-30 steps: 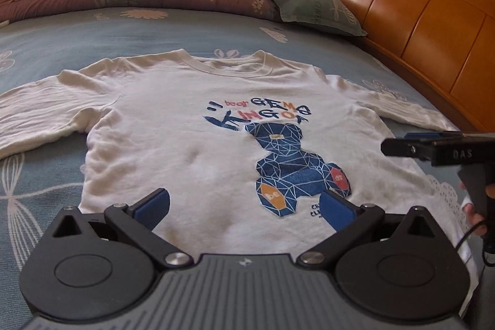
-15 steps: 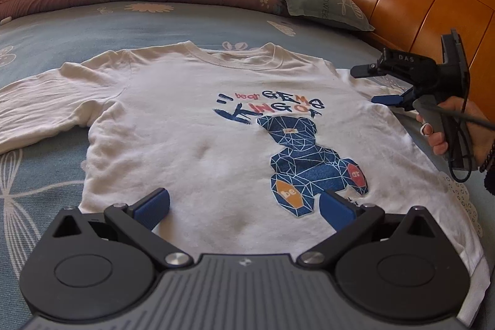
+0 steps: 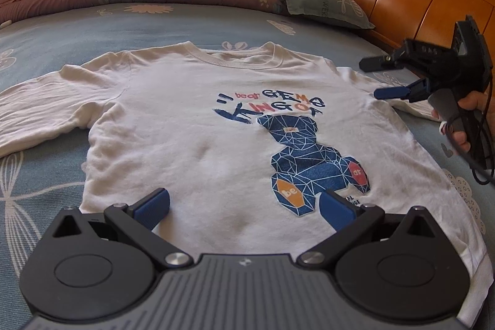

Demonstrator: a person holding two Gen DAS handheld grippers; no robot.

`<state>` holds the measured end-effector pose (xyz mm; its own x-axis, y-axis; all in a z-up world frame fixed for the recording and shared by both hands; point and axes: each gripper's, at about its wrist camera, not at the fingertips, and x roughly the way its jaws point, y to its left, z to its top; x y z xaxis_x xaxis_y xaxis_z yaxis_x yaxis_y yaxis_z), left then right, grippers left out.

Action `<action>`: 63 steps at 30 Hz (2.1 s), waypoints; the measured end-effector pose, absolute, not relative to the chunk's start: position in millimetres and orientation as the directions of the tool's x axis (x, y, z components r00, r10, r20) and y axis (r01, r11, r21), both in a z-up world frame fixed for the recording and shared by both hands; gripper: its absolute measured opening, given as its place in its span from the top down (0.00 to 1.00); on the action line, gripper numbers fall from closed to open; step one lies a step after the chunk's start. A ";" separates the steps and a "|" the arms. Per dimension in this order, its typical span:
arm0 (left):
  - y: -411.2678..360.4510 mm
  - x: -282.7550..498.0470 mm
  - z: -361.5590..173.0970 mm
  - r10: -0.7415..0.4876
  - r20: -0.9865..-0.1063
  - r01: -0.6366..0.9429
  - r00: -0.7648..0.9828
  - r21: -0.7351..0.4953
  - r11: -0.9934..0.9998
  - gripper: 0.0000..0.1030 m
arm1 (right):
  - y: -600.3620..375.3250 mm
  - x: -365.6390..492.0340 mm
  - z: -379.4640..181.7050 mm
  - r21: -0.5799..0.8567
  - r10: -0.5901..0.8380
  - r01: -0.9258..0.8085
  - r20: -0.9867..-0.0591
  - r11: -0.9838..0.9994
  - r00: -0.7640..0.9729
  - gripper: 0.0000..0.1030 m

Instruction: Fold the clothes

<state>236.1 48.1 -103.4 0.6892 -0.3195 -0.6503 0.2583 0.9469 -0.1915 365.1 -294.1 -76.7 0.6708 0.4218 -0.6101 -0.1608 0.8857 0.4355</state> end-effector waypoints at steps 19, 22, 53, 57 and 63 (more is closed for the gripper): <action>58.4 232.8 -92.8 -0.310 -0.642 0.196 0.701 -0.245 0.950 0.01 | -208.9 232.8 -79.6 0.025 0.201 -0.298 -0.792 0.954 0.577 0.00; 54.4 231.6 -93.7 -0.311 -0.645 0.205 0.698 -0.236 0.950 0.01 | -198.3 215.3 -94.3 -0.038 0.138 -0.285 -0.809 0.958 0.572 0.00; 23.7 216.8 -101.5 -0.289 -0.667 0.275 0.687 -0.129 0.953 0.01 | -191.0 122.9 -91.1 -0.017 0.134 -0.212 -0.723 0.977 0.678 0.00; 19.5 215.8 -103.0 -0.277 -0.670 0.286 0.688 -0.100 0.953 0.01 | -185.2 109.5 -93.3 -0.009 0.183 -0.274 -0.724 0.962 0.665 0.00; 16.3 214.7 -103.4 -0.274 -0.673 0.299 0.687 -0.082 0.951 0.01 | -186.1 101.2 -90.6 0.007 0.191 -0.266 -0.714 0.964 0.673 0.00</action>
<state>214.7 16.3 -103.4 0.6869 -0.2744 -0.6730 0.2990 0.9507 -0.0825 101.2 -186.1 -90.6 0.6733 0.1905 -0.7144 -0.2656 0.9640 0.0068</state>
